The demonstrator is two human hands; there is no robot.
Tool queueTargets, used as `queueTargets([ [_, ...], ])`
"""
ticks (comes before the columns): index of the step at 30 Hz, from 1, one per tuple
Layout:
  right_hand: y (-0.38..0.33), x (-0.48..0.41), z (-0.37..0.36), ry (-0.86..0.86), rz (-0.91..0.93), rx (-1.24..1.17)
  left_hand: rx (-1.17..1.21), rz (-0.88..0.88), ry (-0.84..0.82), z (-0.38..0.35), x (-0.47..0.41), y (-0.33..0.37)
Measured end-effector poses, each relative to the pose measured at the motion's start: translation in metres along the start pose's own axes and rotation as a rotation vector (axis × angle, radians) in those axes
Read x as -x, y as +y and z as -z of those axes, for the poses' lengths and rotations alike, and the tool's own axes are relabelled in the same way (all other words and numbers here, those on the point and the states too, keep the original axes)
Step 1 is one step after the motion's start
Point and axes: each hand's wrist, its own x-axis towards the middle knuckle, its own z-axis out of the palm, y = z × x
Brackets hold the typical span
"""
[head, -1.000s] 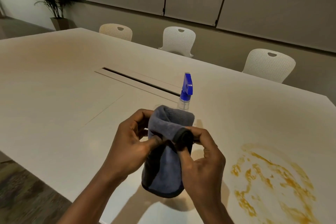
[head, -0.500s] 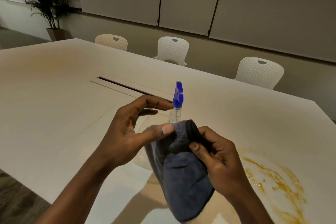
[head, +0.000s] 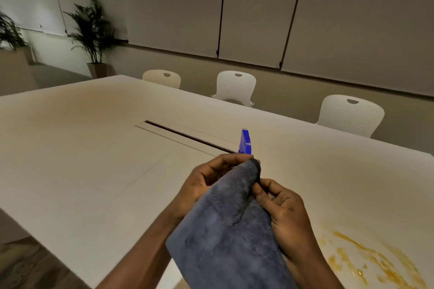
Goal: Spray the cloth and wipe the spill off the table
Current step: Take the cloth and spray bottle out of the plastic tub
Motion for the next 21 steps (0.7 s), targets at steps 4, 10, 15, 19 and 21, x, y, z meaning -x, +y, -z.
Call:
queueTargets([
  [4,0.016,-0.006,0.0,-0.101,-0.297,-0.156,0.032,-0.062,0.024,-0.005,0.004,-0.008],
  [10,0.034,-0.002,-0.005,-0.168,-0.422,0.016,0.213,-0.333,0.218,-0.022,0.016,-0.026],
  [15,0.04,0.006,-0.019,-0.043,-0.402,0.165,0.805,-0.107,0.214,-0.009,0.001,-0.029],
  [19,0.035,0.001,-0.022,0.141,-0.234,0.39,0.938,-0.105,0.032,0.026,-0.012,-0.039],
  [21,0.035,-0.014,-0.012,0.329,-0.049,0.501,0.962,-0.108,0.007,0.037,-0.013,-0.041],
])
